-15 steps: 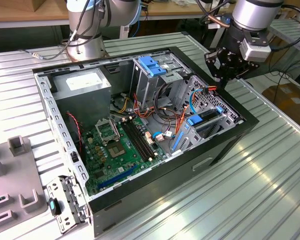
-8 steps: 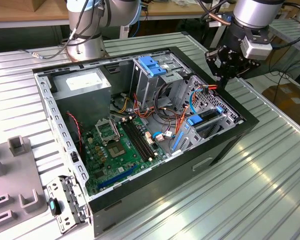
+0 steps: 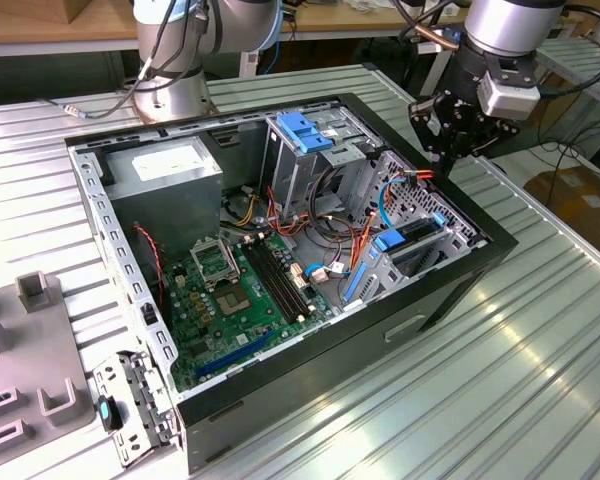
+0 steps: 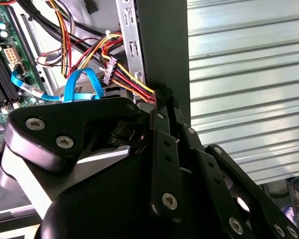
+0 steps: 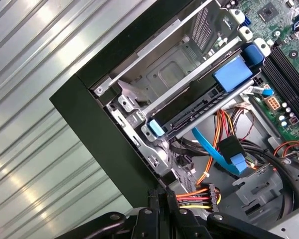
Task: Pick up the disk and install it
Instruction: 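Insert the first disk wire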
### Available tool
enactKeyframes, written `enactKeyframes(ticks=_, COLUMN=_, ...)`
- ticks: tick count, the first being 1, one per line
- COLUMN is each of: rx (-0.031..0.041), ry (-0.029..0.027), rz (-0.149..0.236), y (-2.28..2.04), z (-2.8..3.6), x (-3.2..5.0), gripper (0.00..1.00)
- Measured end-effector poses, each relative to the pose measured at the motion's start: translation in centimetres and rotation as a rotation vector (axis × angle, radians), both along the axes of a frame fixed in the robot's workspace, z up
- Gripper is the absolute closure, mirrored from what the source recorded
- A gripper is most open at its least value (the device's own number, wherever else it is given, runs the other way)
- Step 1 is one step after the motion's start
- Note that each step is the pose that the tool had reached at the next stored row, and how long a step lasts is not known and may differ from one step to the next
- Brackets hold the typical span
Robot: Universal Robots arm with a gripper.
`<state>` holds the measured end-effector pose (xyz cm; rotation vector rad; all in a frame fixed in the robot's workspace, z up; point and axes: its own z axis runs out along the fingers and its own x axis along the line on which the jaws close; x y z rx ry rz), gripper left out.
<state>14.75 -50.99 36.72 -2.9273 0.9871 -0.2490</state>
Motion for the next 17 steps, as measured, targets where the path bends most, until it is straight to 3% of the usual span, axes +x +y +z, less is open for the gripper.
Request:
enactKeyframes(ticks=10, rx=0.0, ry=0.0, rz=-0.012, y=0.01, z=0.0, x=-1.9, gripper=0.83)
enactKeyframes(ticks=15, rx=0.0001, ry=-0.0001, rz=-0.062, y=0.01, z=0.0, x=-2.11, gripper=0.83)
enactKeyframes(ticks=17, rx=0.0001, ry=0.0, rz=-0.101, y=0.01, z=0.0, x=-2.15, gripper=0.83)
